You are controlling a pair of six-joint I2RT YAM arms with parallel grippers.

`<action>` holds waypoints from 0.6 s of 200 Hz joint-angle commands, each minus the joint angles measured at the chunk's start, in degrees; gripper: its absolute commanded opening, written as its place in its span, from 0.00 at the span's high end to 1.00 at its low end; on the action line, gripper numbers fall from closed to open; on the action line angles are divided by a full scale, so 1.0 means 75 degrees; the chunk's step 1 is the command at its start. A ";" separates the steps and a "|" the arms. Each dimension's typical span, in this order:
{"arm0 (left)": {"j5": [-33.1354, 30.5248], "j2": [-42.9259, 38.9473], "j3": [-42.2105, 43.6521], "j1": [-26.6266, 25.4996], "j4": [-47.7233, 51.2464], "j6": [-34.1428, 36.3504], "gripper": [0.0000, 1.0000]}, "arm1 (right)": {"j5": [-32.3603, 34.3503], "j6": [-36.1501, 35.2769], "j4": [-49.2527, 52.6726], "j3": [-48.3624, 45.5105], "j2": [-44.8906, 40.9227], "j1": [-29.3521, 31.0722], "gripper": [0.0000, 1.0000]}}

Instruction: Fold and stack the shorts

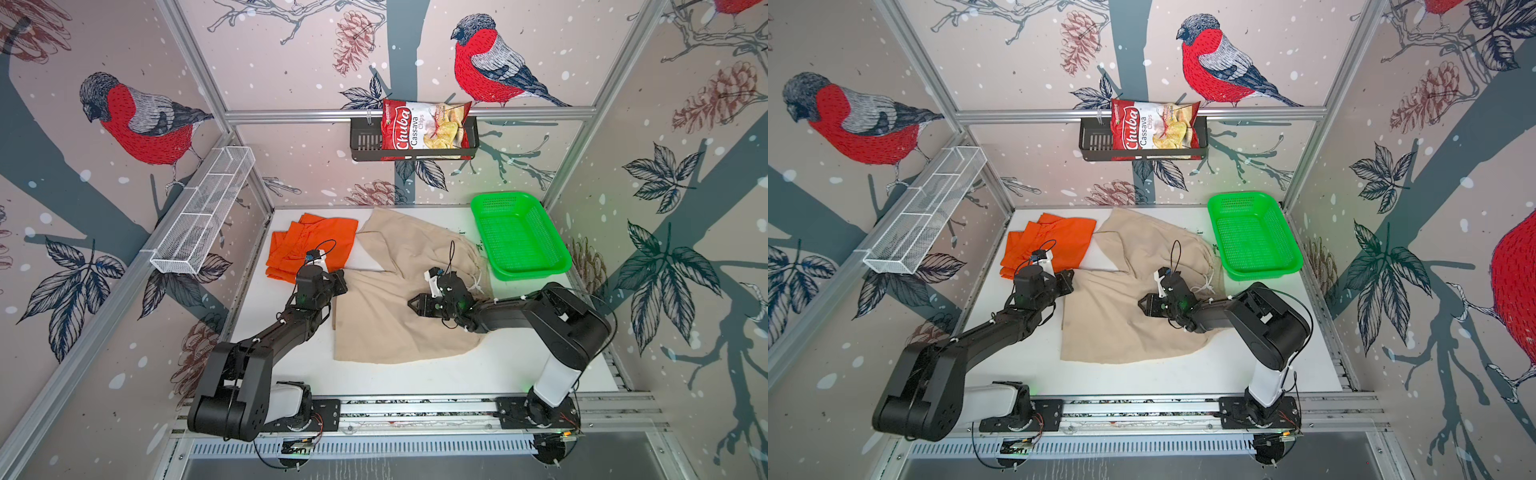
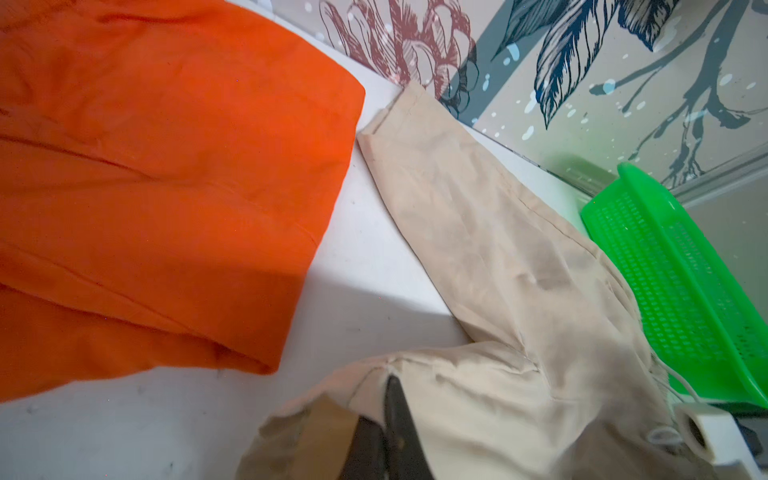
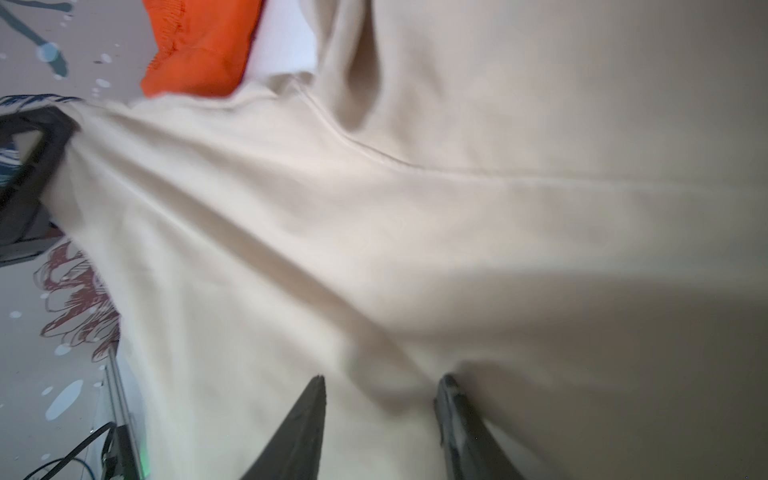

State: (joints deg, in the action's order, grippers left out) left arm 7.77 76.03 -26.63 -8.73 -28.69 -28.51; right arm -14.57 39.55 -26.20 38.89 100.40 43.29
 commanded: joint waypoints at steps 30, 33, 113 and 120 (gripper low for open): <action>-0.1427 0.0951 -0.0748 0.0016 0.0572 0.0041 0.79 | 0.0374 -0.0177 0.0839 0.0494 -0.0456 0.0014 0.46; -0.1507 0.0991 -0.0824 0.0016 0.0738 0.0043 0.76 | 0.0394 -0.0207 0.0885 0.0550 -0.0476 0.0016 0.46; -0.0928 -0.0709 -0.0909 0.0003 0.2504 -0.0285 0.42 | 0.0541 -0.0887 0.1761 0.1905 -0.0589 0.0229 0.48; -0.0480 -0.0911 -0.0784 -0.0016 0.2565 -0.0473 0.43 | 0.0551 -0.0954 0.1775 0.1940 -0.0552 0.0289 0.48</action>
State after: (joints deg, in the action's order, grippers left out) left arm -4.47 73.38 -34.00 -8.69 -13.69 -28.86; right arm -10.81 34.54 -14.81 52.25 95.66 44.12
